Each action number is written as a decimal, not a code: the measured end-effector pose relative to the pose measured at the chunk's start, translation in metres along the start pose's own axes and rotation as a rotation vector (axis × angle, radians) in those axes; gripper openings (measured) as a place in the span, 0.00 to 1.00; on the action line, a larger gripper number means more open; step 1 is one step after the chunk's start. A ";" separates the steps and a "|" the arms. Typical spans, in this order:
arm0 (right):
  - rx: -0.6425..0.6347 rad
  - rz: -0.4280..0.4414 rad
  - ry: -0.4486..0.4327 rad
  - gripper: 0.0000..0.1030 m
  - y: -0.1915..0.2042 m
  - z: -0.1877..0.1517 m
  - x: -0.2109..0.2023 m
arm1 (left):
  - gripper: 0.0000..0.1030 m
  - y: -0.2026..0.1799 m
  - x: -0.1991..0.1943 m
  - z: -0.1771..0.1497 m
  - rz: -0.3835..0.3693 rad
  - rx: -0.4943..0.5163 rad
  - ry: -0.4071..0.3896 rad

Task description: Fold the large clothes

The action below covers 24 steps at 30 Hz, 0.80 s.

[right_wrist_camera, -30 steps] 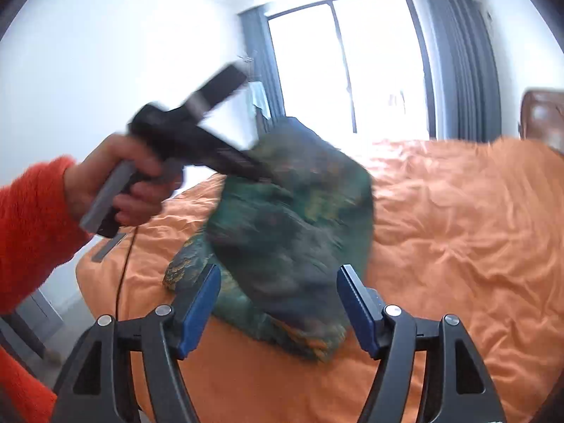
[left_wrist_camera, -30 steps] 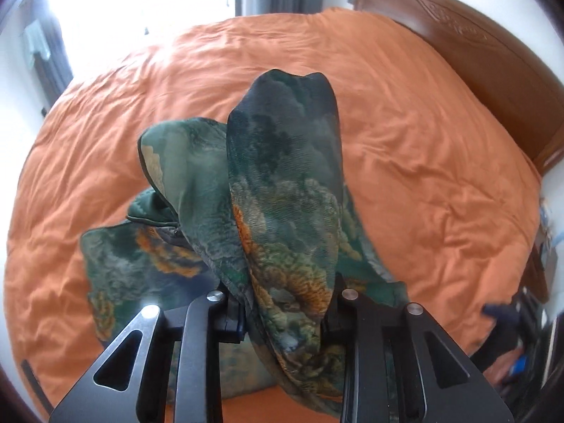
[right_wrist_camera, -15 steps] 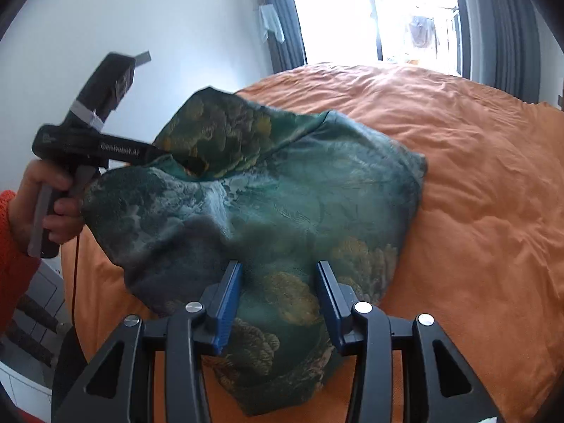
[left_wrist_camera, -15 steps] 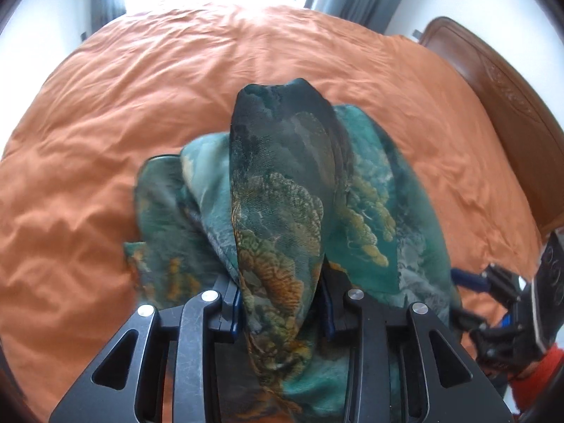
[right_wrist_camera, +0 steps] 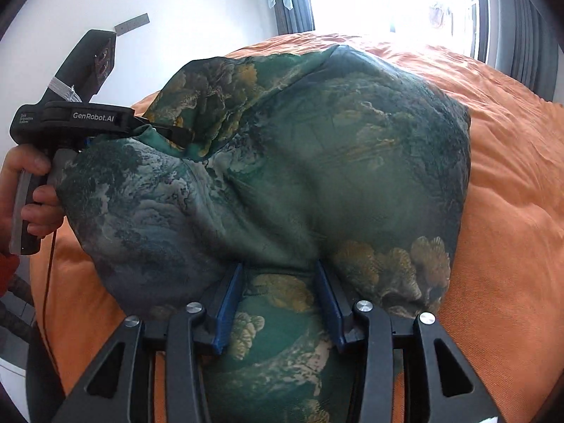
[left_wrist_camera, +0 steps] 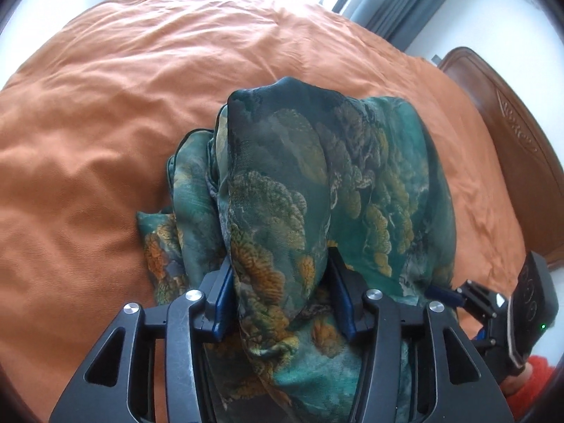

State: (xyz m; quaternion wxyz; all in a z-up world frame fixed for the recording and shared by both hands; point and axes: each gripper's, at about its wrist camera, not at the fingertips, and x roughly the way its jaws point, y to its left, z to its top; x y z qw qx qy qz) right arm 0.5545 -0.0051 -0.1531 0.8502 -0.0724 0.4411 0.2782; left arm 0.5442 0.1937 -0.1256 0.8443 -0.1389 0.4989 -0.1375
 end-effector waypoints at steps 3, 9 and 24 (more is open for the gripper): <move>0.034 0.018 -0.045 0.44 0.001 0.021 -0.036 | 0.57 -0.005 -0.025 0.002 0.016 0.031 -0.030; 0.011 0.156 -0.183 0.44 0.052 0.061 -0.063 | 0.57 0.009 -0.058 0.008 0.067 0.021 -0.082; -0.166 -0.007 -0.147 0.44 0.145 0.008 0.016 | 0.53 -0.021 -0.028 0.005 0.193 0.040 -0.116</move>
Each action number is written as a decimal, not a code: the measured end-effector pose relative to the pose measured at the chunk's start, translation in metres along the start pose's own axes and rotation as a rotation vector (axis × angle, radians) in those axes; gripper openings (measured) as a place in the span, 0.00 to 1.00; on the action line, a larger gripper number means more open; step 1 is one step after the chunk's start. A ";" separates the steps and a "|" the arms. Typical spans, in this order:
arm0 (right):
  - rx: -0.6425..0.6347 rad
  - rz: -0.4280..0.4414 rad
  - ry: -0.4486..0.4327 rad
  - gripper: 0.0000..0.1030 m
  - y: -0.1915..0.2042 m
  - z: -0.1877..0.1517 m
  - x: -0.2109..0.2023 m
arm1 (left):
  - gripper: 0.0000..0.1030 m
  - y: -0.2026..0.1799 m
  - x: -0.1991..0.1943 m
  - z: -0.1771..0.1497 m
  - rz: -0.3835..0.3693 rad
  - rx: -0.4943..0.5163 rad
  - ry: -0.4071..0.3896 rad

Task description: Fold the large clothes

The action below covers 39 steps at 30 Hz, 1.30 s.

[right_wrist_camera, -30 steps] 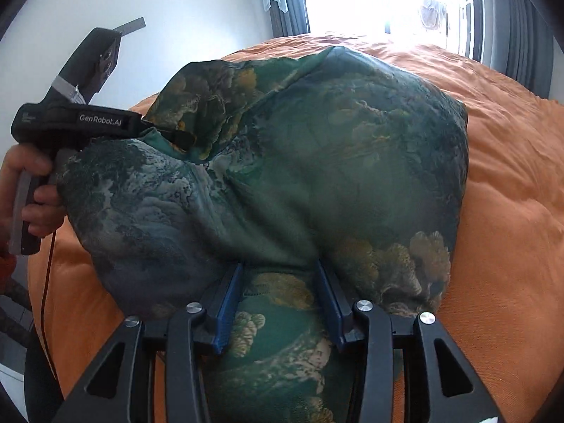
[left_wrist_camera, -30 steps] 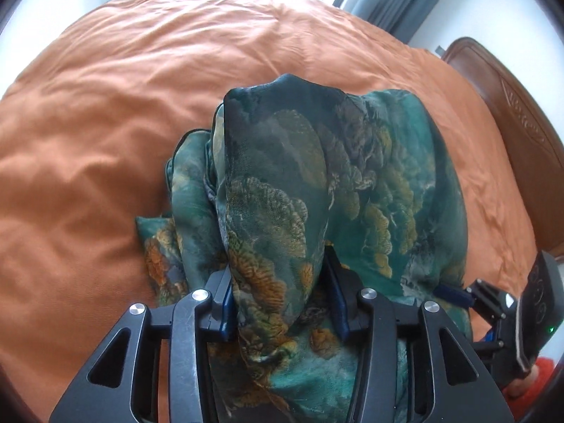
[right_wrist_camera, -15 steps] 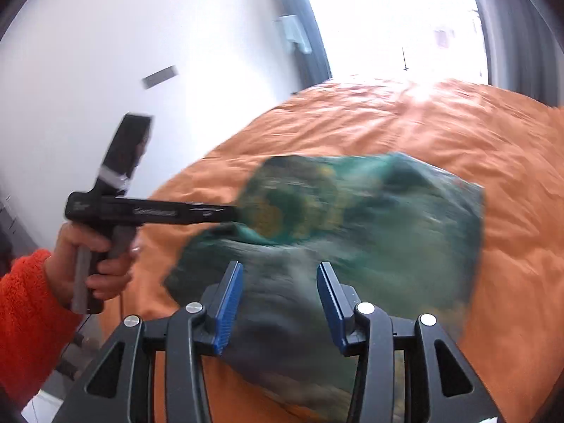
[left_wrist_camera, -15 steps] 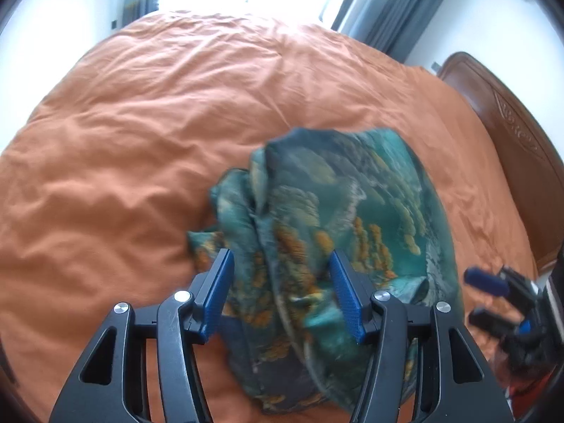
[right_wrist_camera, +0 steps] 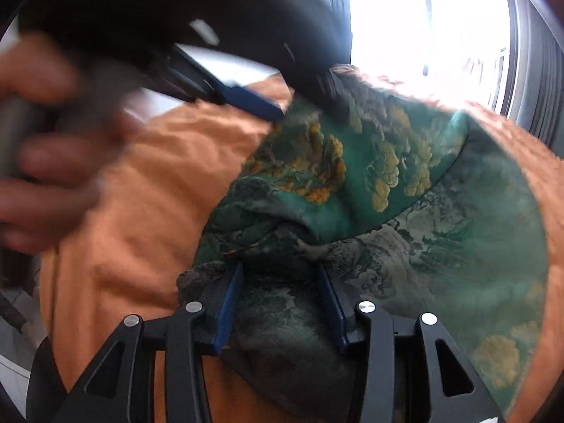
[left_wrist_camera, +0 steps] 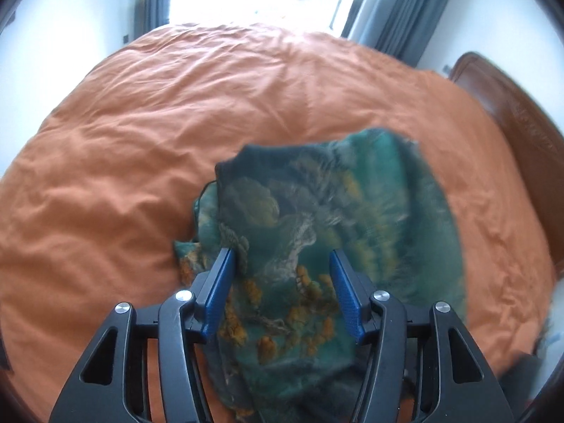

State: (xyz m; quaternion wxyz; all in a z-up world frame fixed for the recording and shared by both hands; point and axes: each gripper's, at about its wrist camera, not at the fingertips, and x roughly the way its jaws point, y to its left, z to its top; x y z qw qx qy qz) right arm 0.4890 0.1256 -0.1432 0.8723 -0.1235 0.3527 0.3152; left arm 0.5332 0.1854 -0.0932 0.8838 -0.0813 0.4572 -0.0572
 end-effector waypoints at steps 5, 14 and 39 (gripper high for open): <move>0.079 0.096 -0.098 0.43 -0.026 -0.017 -0.089 | 0.51 0.022 0.024 -0.003 -0.019 -0.089 0.066; 0.243 0.029 -0.021 0.43 -0.112 -0.060 -0.102 | 0.51 0.022 0.038 -0.012 -0.019 -0.069 0.098; 0.517 0.029 -0.060 0.78 -0.194 -0.058 -0.191 | 0.83 0.086 -0.019 -0.022 -0.279 -0.340 0.053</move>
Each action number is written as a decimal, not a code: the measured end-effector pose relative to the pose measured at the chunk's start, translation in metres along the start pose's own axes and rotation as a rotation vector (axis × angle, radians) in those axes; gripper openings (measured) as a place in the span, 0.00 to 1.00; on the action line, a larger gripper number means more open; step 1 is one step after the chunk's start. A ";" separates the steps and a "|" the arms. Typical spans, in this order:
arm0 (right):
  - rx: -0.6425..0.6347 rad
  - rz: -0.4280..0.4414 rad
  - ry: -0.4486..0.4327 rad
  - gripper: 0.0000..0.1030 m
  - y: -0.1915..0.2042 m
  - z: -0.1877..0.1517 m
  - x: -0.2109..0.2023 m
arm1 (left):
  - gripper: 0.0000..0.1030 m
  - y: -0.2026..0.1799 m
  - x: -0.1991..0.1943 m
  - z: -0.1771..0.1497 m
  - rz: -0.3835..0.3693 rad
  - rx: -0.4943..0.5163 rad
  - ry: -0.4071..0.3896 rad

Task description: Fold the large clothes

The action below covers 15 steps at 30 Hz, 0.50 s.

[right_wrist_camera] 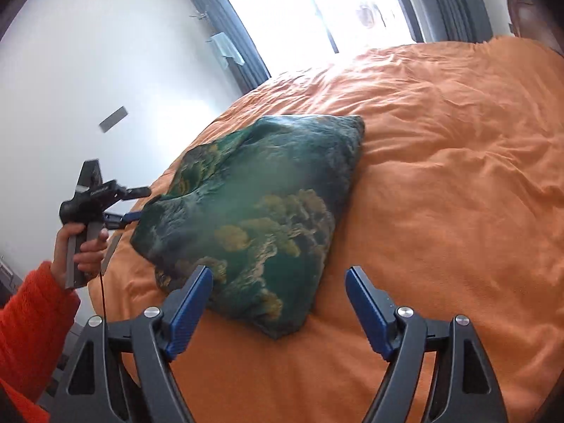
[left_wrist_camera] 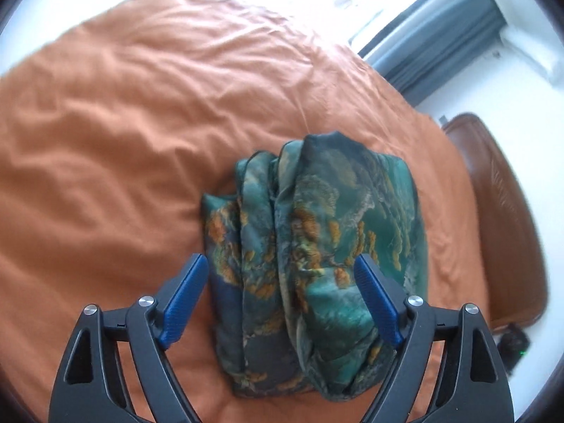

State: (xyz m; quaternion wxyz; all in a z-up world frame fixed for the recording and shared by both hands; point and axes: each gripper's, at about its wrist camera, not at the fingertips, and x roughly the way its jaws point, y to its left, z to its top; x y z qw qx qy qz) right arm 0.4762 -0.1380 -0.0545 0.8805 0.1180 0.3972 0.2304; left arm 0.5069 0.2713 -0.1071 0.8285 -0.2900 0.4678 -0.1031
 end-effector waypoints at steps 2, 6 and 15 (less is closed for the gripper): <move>0.067 0.021 0.012 0.78 -0.017 0.010 0.011 | 0.85 0.005 0.013 0.000 -0.056 -0.064 0.035; 0.220 0.113 0.059 0.78 -0.039 0.022 0.038 | 0.89 0.001 0.044 0.000 -0.057 -0.090 0.106; 0.362 0.247 0.247 0.79 -0.059 0.015 0.130 | 1.00 0.011 0.096 -0.004 0.029 -0.076 0.214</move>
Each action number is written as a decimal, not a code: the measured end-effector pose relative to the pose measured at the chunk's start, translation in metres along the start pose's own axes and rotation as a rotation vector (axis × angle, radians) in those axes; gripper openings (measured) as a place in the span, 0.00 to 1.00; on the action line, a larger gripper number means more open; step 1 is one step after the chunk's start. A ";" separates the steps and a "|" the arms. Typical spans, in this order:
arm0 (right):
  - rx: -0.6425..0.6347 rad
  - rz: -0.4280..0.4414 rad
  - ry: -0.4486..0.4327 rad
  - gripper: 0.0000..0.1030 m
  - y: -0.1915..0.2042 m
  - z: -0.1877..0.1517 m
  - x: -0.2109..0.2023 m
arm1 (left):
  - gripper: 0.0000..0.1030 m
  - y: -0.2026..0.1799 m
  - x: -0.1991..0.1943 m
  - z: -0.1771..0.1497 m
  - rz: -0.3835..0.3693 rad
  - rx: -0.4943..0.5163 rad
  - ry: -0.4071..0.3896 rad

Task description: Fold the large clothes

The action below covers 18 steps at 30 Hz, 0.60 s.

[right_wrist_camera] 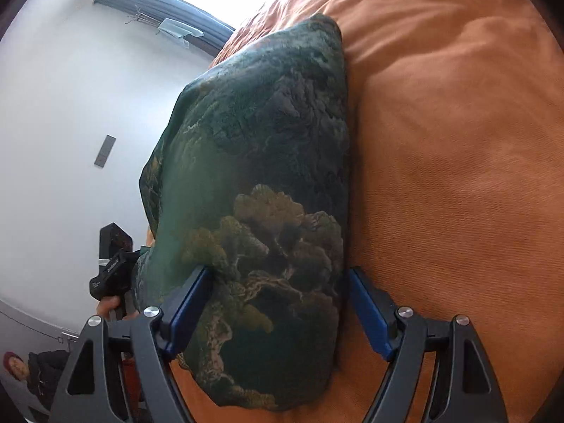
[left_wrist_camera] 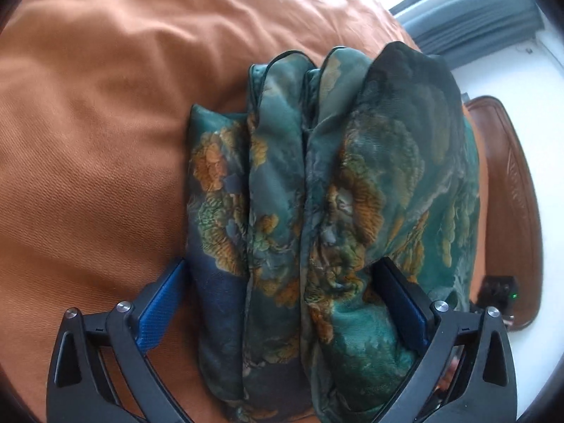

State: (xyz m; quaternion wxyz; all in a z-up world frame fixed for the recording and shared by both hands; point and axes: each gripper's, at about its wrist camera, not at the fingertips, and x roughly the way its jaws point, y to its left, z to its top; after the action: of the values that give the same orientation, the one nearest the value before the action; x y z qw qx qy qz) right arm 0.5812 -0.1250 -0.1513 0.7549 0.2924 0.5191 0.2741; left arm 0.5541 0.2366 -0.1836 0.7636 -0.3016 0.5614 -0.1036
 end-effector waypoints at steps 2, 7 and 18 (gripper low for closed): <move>0.015 0.025 -0.004 0.90 0.000 0.003 0.010 | 0.99 0.001 0.006 0.002 -0.013 -0.005 0.004; -0.066 -0.058 -0.008 0.80 0.019 0.007 0.026 | 0.71 -0.018 0.012 -0.001 0.019 0.034 0.004; -0.413 -0.146 -0.213 0.62 0.088 -0.016 -0.058 | 0.49 -0.122 -0.041 -0.029 0.096 0.311 -0.203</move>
State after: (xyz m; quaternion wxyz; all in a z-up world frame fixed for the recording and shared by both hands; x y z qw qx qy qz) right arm 0.5385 -0.1041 -0.0560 0.8670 0.1207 0.3892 0.2868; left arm 0.5348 0.1499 -0.0860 0.8579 -0.1620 0.4722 -0.1216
